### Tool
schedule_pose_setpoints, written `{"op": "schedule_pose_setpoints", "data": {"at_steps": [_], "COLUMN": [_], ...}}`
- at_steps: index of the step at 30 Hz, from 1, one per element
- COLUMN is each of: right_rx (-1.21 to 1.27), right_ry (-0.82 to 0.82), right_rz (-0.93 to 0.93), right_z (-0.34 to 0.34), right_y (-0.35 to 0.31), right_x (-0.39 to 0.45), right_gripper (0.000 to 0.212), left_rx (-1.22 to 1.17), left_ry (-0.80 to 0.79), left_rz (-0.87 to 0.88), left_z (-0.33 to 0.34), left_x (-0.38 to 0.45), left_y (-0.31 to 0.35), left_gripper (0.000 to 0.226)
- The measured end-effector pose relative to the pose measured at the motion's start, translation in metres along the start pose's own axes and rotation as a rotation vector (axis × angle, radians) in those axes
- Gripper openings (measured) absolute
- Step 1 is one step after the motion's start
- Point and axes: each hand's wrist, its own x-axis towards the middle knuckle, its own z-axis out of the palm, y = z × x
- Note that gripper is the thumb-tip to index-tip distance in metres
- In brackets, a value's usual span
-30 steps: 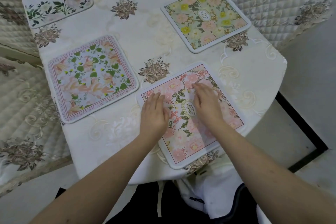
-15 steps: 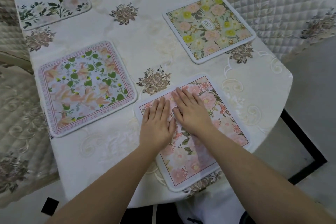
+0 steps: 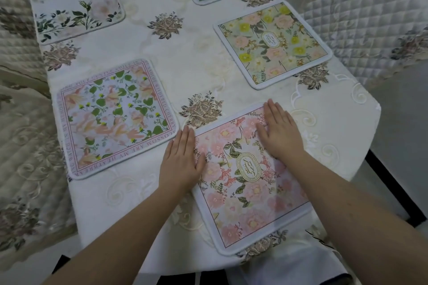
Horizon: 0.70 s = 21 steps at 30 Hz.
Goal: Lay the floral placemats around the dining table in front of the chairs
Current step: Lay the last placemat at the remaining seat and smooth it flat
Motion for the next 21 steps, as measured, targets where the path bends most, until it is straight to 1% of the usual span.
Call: {"op": "schedule_pose_setpoints", "data": {"at_steps": [2,4,6,9,10,12,14,16,21], "right_rx": [0.007,0.025,0.050,0.056,0.065,0.062,0.000,-0.055,-0.026], "right_ry": [0.002,0.012,0.022,0.013,-0.004,-0.061,-0.081,-0.076,-0.038], "right_rz": [0.010,0.064,0.051,-0.187,-0.254,-0.300,-0.290,-0.269,-0.046], "right_z": [-0.001,-0.003,-0.005,-0.004,-0.002,0.004,0.011,0.013,-0.002], "right_y": [-0.002,-0.010,-0.027,-0.069,-0.081,-0.092,-0.087,-0.073,-0.006], "right_x": [0.001,-0.003,-0.007,-0.012,-0.012,-0.011,-0.012,-0.010,0.002], "right_gripper": [0.068,0.064,0.059,0.056,0.055,0.054,0.055,0.058,0.064], "left_rx": [0.021,0.047,0.063,0.006,-0.009,-0.010,0.006,0.006,-0.004], "left_ry": [-0.006,-0.009,0.035,0.106,0.108,0.049,-0.002,-0.006,-0.002], "left_rz": [-0.003,-0.014,-0.002,0.045,0.054,0.063,0.074,0.088,0.055], "left_z": [-0.003,-0.008,-0.011,-0.012,-0.010,-0.003,0.002,0.004,0.001], "left_x": [0.001,-0.001,-0.005,-0.010,-0.010,-0.009,-0.010,-0.011,-0.009], "left_y": [-0.002,0.001,0.010,0.038,0.046,0.053,0.047,0.037,0.018], "left_gripper": [0.071,0.068,0.064,0.059,0.058,0.058,0.060,0.063,0.067]}}
